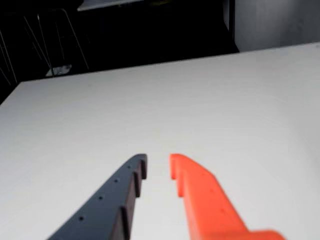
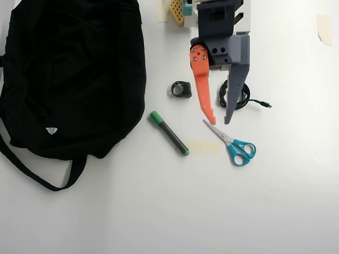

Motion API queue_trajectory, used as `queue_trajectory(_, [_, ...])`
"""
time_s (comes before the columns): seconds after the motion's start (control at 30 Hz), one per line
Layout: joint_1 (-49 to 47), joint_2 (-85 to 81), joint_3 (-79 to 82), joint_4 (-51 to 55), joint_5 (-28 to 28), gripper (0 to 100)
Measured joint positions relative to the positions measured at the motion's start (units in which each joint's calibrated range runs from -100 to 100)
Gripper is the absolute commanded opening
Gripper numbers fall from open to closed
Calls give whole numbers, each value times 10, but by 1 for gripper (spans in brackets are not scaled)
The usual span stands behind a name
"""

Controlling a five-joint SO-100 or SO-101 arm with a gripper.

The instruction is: Put the green marker into the black bag

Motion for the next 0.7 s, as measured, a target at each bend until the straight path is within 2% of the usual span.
queue_trajectory(0.23, [1, 43, 0, -87, 37, 7])
queue_trajectory(0.53, [-1, 51, 93, -216, 40, 7])
queue_trajectory(0.7, [0, 53, 125, -233, 40, 7])
